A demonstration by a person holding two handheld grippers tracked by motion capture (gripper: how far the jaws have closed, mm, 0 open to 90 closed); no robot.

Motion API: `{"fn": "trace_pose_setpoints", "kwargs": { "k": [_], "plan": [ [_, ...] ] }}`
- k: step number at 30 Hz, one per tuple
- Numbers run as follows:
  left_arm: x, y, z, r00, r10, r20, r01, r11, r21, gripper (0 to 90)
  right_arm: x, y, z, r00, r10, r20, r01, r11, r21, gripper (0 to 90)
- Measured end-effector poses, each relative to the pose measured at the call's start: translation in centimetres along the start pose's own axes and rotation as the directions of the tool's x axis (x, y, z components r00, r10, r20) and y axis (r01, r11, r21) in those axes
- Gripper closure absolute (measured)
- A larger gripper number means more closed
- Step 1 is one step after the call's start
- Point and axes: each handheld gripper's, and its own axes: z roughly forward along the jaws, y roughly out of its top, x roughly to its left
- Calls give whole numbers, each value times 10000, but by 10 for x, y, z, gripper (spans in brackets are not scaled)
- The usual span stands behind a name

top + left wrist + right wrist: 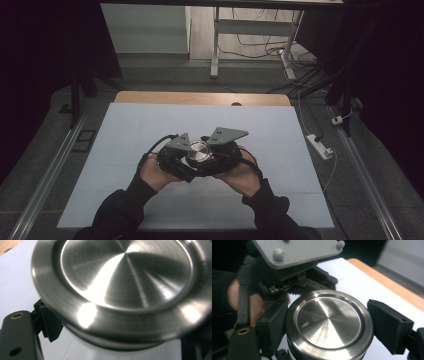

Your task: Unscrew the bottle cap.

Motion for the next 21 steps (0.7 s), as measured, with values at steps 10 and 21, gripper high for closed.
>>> {"fn": "trace_pose_setpoints", "kwargs": {
  "k": [10, 21],
  "plan": [
    [-8, 2, -1, 9769, 1150, 1801, -1131, 9934, -206, 152, -30, -15, -10, 8988, -1116, -4238, 650, 9903, -1229, 192],
    [1, -1, -6, 9999, 81, 93, -80, 9999, -129, 152, -24, -2, -22, 9888, -235, -1477, 191, 9993, -311, 26]
  ]
}}
